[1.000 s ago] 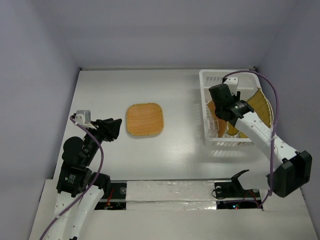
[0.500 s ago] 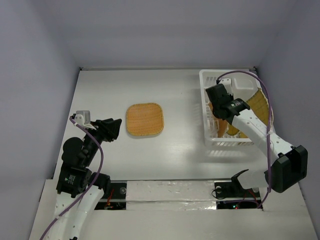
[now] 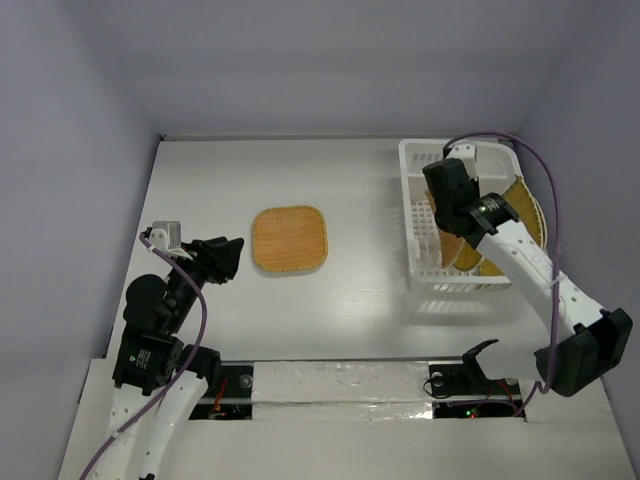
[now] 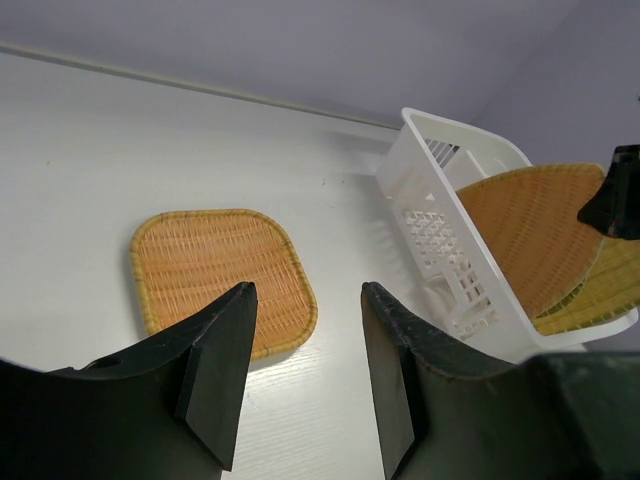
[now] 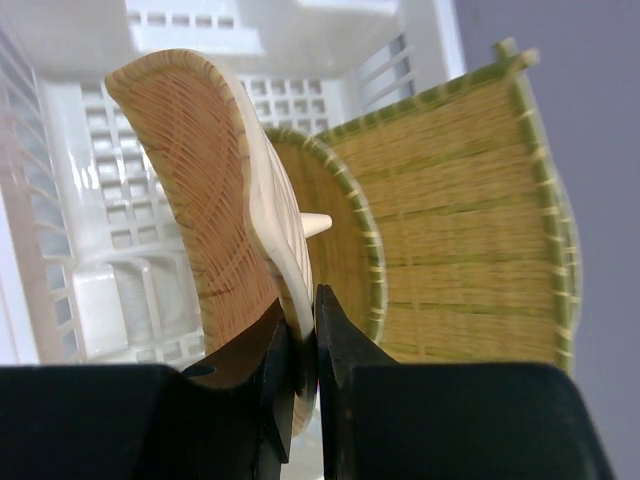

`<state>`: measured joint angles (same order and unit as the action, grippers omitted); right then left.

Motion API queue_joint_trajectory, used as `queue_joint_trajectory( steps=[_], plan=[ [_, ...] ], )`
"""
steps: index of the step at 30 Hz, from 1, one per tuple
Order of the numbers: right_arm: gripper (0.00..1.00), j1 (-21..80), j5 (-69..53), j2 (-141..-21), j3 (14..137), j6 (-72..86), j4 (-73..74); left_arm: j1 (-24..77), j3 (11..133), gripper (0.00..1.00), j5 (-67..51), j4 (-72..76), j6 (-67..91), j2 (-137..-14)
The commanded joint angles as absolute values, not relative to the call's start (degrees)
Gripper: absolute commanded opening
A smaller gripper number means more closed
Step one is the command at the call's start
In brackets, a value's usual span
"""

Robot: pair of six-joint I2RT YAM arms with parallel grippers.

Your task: Unload the plates from the dish rack

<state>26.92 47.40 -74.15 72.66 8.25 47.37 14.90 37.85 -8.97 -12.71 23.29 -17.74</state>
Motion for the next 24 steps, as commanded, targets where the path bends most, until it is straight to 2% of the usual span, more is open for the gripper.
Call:
queue_joint_trajectory(
  steps=[1,11,14,18,24],
  plan=[
    [0.00,27.6,53.3,-69.9,79.5,6.9,46.8,14.6,37.3,0.43,-9.8,-10.0,23.6,-17.2],
    [0.00,32.1,56.2,-64.3,87.5,13.3,46.8,14.6,37.3,0.43,-9.8,-10.0,23.7,-17.5],
    [0.00,34.7,47.1,-61.6,84.2,15.3,40.5,14.1,37.4,0.43,-9.8,-10.0,23.6,-17.7],
    [0.00,38.8,31.2,-60.7,75.7,21.2,22.4,14.1,37.3,0.43,-9.8,-10.0,23.7,-17.8],
    [0.00,40.9,12.2,-70.6,66.6,36.2,-3.0,14.1,37.3,0.43,-9.8,-10.1,23.7,-18.4]
  ],
)
